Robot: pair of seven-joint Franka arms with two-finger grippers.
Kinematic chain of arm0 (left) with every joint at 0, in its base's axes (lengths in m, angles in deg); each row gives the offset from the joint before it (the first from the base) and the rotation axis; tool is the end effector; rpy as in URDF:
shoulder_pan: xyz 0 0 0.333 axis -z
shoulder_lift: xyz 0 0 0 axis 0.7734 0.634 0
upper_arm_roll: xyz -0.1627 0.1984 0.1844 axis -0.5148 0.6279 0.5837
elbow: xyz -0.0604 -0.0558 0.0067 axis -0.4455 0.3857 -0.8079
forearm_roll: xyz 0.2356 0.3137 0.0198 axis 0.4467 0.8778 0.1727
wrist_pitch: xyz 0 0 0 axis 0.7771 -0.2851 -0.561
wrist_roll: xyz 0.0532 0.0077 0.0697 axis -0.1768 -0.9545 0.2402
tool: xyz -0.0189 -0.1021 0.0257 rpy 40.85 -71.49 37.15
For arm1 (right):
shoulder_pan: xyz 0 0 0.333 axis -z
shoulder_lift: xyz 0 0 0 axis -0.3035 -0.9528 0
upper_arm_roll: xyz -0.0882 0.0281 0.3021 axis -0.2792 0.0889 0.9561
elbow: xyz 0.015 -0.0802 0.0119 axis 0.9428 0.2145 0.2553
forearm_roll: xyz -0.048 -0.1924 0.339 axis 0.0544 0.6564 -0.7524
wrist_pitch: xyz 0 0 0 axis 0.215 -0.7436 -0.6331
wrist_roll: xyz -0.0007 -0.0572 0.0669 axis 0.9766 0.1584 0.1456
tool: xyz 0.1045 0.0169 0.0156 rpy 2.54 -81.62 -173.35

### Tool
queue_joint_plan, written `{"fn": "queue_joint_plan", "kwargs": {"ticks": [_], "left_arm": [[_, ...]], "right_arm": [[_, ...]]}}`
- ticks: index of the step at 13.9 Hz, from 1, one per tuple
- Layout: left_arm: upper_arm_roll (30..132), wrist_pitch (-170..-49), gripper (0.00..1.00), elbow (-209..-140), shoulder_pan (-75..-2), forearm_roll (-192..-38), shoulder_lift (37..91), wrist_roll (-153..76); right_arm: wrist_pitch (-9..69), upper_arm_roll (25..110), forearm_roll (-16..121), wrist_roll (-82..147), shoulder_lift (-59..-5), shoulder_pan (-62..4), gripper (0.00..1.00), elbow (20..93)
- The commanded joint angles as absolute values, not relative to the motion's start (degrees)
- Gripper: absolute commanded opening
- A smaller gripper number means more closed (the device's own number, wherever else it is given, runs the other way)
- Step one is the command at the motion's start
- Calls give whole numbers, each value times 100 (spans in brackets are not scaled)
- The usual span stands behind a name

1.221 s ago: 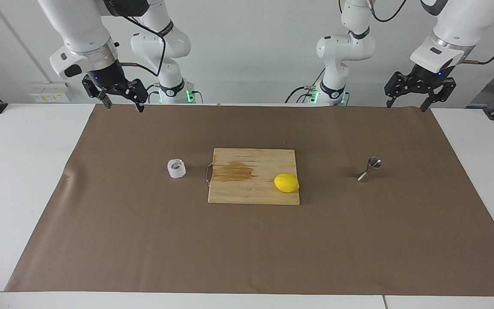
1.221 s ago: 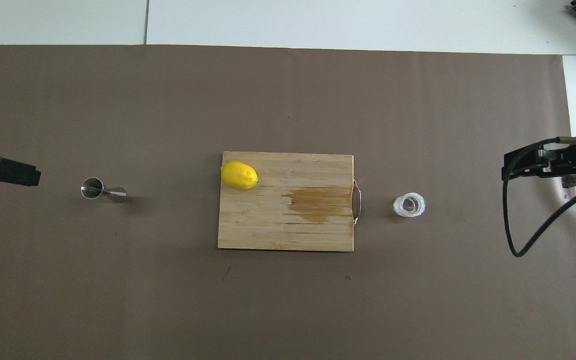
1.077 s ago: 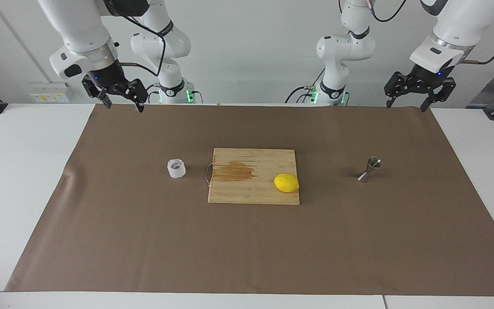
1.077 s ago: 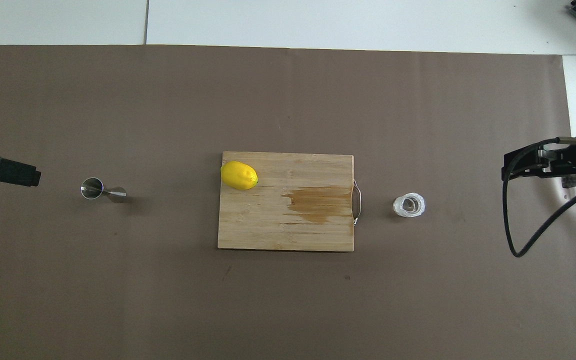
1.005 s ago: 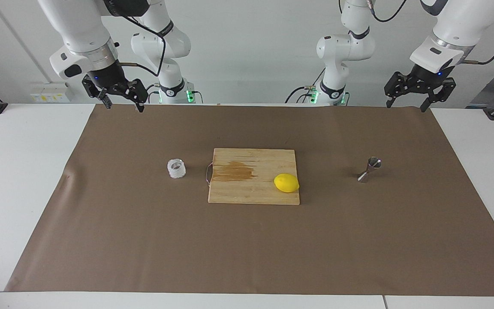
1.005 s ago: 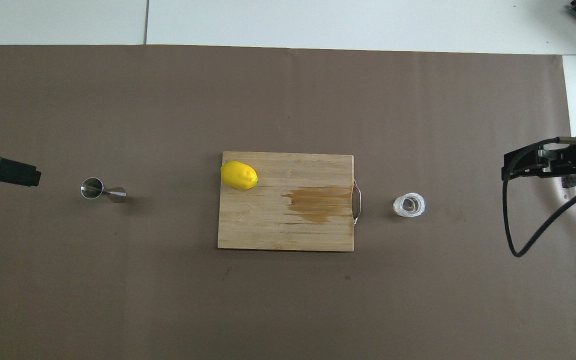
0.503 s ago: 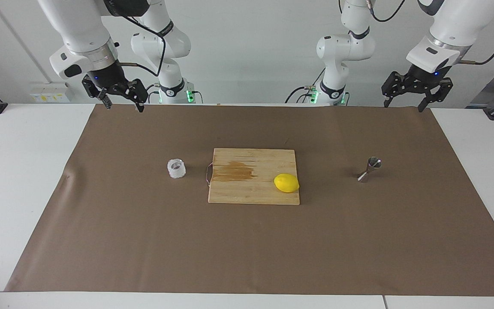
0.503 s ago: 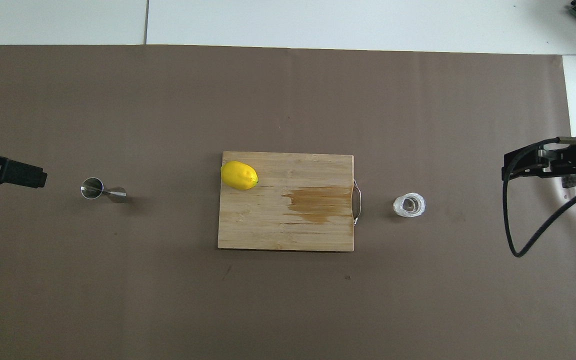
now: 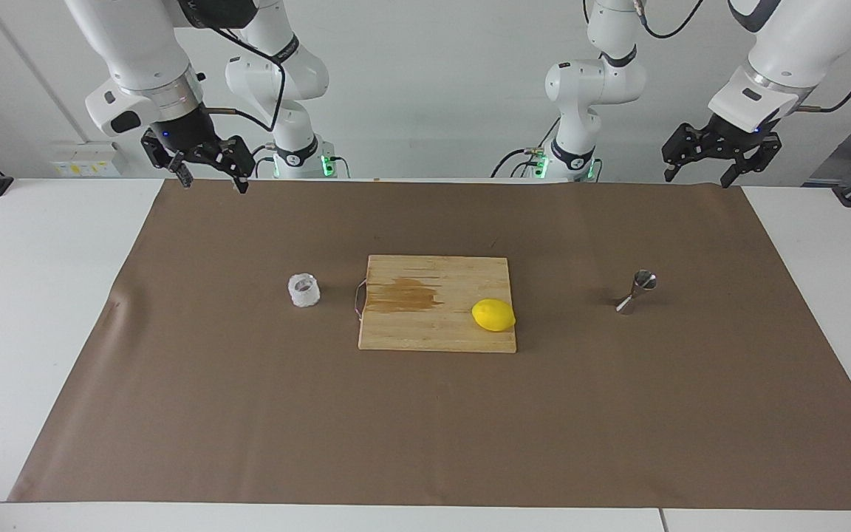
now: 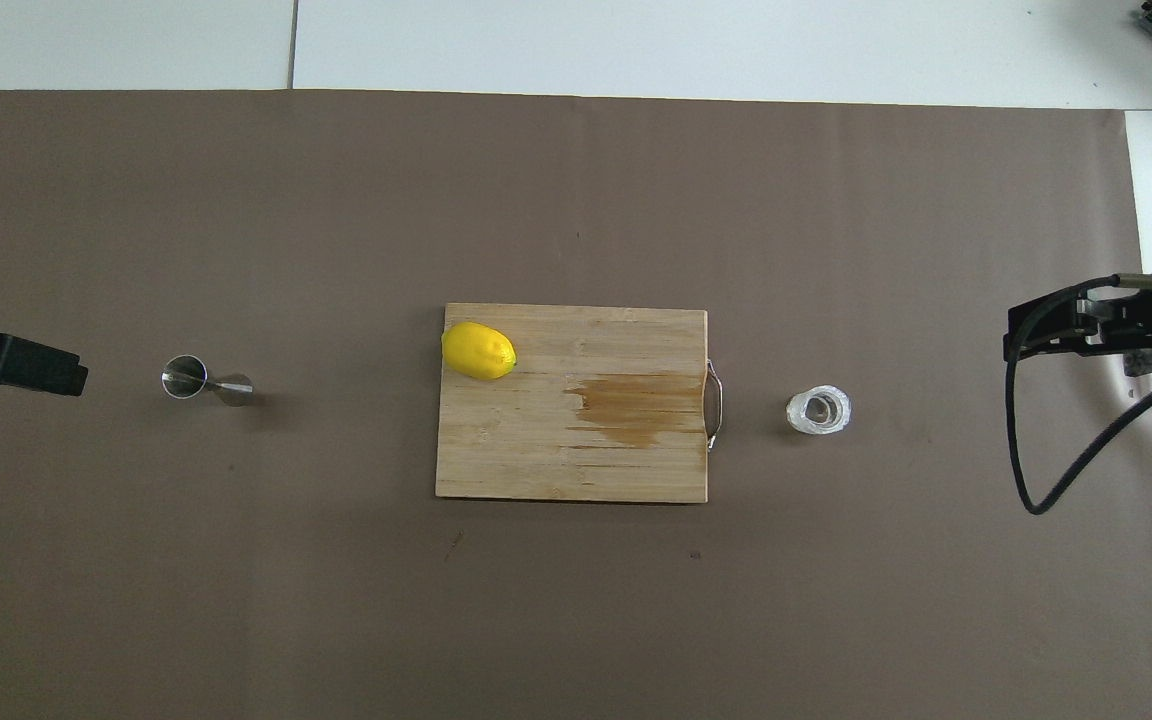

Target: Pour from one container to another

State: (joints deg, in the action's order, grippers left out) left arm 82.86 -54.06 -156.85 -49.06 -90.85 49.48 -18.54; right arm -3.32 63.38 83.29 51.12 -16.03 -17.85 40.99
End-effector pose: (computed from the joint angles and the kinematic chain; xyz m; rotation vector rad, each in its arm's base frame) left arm 0.5143 -0.0296 0.6444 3.1166 -0.2041 -0.1098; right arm 0.5375 0.0276 0.6379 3.1228 -0.2192 -0.0939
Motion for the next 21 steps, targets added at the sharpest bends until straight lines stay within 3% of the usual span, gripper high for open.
{"fn": "queue_joint_plan", "kwargs": {"ticks": [1, 4, 11, 16, 21], "left_arm": [[8276, -5335, 100, -15995, -5100, -9177, 4718, -2530], [8277, -5432, 100, -16171, -5521, -9526, 4769, -3461], [8277, -5896, 100, -16005, -6207, -10598, 6007, -4834], [8277, -6600, 100, -16399, -6584, -11038, 6272, -5020], [8277, -6601, 100, -16330, -6945, -11662, 6948, -5449]], "right_arm": [[-343, 6406, 8293, 4965, -1475, -1670, 100, 4238], [-342, 6406, 8293, 4965, -1475, -1670, 100, 4238], [-342, 6406, 8293, 4965, -1475, -1670, 100, 4238], [-343, 6406, 8293, 4965, -1475, -1670, 100, 4238], [-343, 6406, 8293, 4965, -1475, -1670, 100, 4238]]}}
